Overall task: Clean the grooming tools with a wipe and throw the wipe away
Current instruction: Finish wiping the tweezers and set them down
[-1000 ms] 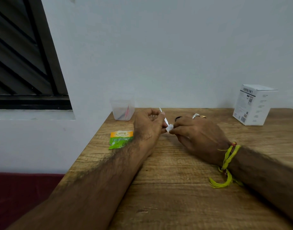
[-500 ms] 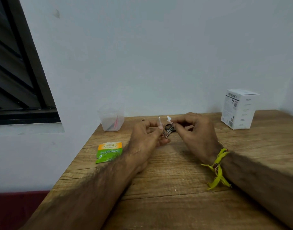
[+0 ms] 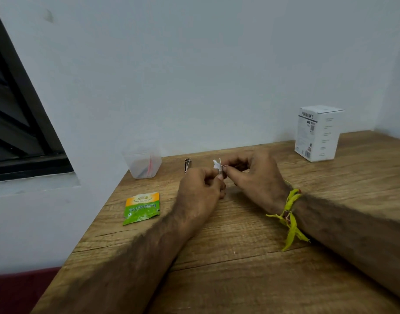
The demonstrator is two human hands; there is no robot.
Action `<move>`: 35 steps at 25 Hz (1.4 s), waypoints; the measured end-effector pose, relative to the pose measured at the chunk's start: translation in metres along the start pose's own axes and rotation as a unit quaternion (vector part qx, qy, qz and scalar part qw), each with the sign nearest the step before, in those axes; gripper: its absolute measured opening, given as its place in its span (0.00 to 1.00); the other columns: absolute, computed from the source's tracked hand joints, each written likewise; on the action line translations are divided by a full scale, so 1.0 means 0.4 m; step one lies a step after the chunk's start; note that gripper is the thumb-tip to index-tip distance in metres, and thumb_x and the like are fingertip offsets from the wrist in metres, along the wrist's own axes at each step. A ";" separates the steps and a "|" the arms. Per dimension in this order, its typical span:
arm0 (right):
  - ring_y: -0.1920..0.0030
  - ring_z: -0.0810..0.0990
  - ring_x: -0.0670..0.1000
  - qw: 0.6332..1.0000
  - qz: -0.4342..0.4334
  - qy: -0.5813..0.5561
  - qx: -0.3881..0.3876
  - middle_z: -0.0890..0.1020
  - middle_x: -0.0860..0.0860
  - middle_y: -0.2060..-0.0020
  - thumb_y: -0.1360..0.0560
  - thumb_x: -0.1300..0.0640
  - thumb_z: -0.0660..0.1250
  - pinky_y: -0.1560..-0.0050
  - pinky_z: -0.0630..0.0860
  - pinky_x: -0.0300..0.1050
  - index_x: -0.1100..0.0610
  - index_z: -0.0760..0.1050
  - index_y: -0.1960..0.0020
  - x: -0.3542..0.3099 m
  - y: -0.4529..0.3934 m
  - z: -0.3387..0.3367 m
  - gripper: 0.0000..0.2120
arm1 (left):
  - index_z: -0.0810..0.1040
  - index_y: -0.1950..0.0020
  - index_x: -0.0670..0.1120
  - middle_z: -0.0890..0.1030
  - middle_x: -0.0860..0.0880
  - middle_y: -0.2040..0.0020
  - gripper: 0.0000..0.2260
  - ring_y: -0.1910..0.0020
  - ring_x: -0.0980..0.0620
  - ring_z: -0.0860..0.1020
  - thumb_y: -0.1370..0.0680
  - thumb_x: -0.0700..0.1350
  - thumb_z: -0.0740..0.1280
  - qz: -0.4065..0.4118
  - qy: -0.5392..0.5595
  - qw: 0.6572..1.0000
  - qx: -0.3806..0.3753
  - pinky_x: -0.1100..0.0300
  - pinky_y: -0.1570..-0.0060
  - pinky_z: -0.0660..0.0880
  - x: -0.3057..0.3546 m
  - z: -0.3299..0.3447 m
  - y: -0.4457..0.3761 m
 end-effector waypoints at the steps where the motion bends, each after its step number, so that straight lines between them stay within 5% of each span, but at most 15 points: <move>1: 0.59 0.85 0.44 1.000 0.004 -0.007 -0.007 0.87 0.47 0.61 0.26 0.63 0.71 0.56 0.81 0.42 0.55 0.86 0.54 0.002 0.000 0.001 0.06 | 0.85 0.52 0.44 0.83 0.46 0.63 0.06 0.65 0.50 0.81 0.20 0.40 0.68 0.035 -0.066 0.997 -0.007 0.55 0.57 0.80 0.005 -0.001 0.000; 5: 0.60 0.85 0.44 0.998 0.026 -0.056 -0.005 0.87 0.48 0.62 0.26 0.61 0.73 0.61 0.79 0.40 0.55 0.86 0.54 0.007 0.002 -0.001 0.04 | 0.85 0.51 0.43 0.83 0.45 0.62 0.05 0.62 0.48 0.82 0.21 0.39 0.68 0.085 -0.165 0.982 -0.021 0.52 0.59 0.80 0.016 -0.003 0.005; 8: 0.59 0.84 0.42 0.997 0.013 -0.034 0.063 0.86 0.46 0.62 0.25 0.61 0.73 0.58 0.81 0.42 0.54 0.85 0.54 0.007 0.002 -0.006 0.04 | 0.84 0.52 0.42 0.85 0.42 0.59 0.11 0.63 0.46 0.82 0.18 0.37 0.61 0.028 -0.077 0.996 -0.020 0.49 0.54 0.82 0.000 -0.007 -0.001; 11: 0.59 0.83 0.41 0.994 -0.012 0.007 0.104 0.85 0.45 0.60 0.25 0.61 0.72 0.59 0.79 0.37 0.55 0.85 0.52 -0.004 0.004 -0.006 0.04 | 0.81 0.54 0.52 0.81 0.47 0.64 0.17 0.66 0.54 0.77 0.16 0.36 0.57 -0.016 0.028 0.999 -0.031 0.53 0.56 0.80 0.002 -0.010 0.000; 15: 0.58 0.84 0.43 0.997 -0.023 0.030 0.063 0.86 0.47 0.59 0.25 0.62 0.71 0.57 0.79 0.37 0.57 0.85 0.51 -0.010 0.000 0.007 0.05 | 0.80 0.59 0.51 0.78 0.47 0.65 0.14 0.66 0.52 0.75 0.17 0.39 0.61 -0.011 -0.006 0.999 -0.035 0.49 0.59 0.79 0.002 -0.010 0.001; 19: 0.57 0.84 0.42 0.999 -0.027 0.026 0.008 0.86 0.46 0.59 0.25 0.64 0.71 0.57 0.77 0.33 0.56 0.85 0.52 -0.009 -0.001 0.015 0.06 | 0.83 0.51 0.41 0.79 0.43 0.65 0.10 0.67 0.52 0.75 0.17 0.40 0.62 0.036 -0.071 0.996 -0.034 0.51 0.63 0.77 0.000 -0.008 -0.003; 23: 0.59 0.84 0.43 0.994 -0.022 -0.002 0.104 0.86 0.47 0.61 0.25 0.62 0.71 0.57 0.79 0.38 0.56 0.85 0.53 0.003 -0.007 0.000 0.04 | 0.80 0.39 0.42 0.84 0.42 0.62 0.10 0.68 0.55 0.78 0.17 0.36 0.62 -0.023 0.118 0.991 -0.056 0.61 0.68 0.77 -0.008 -0.010 -0.002; 26: 0.58 0.81 0.43 0.982 -0.082 0.032 0.164 0.83 0.46 0.59 0.25 0.62 0.71 0.60 0.75 0.32 0.55 0.83 0.54 -0.005 -0.005 -0.009 0.04 | 0.77 0.43 0.38 0.86 0.40 0.58 0.05 0.67 0.51 0.82 0.18 0.35 0.65 -0.059 0.211 0.975 -0.049 0.62 0.66 0.80 -0.011 -0.016 -0.006; 30: 0.56 0.80 0.51 0.949 -0.244 0.181 0.087 0.82 0.51 0.59 0.27 0.64 0.72 0.58 0.77 0.47 0.59 0.83 0.53 -0.015 0.006 -0.004 0.03 | 0.81 0.46 0.38 0.86 0.39 0.55 0.06 0.60 0.43 0.85 0.20 0.32 0.66 -0.071 0.245 0.965 -0.063 0.56 0.60 0.84 -0.013 -0.019 -0.007; 35: 0.57 0.80 0.57 0.915 -0.294 0.275 0.032 0.82 0.54 0.59 0.26 0.64 0.72 0.57 0.77 0.56 0.60 0.83 0.54 -0.014 0.009 0.005 0.02 | 0.80 0.49 0.34 0.84 0.43 0.64 0.03 0.64 0.48 0.85 0.22 0.30 0.68 -0.061 0.247 0.965 -0.054 0.57 0.63 0.83 -0.014 -0.021 -0.006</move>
Point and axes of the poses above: each hand's wrist, its own y-axis away from the middle knuckle, its own z-axis out of the palm, x = y × z, the point moved 1 cm from there along -y, towards the middle knuckle
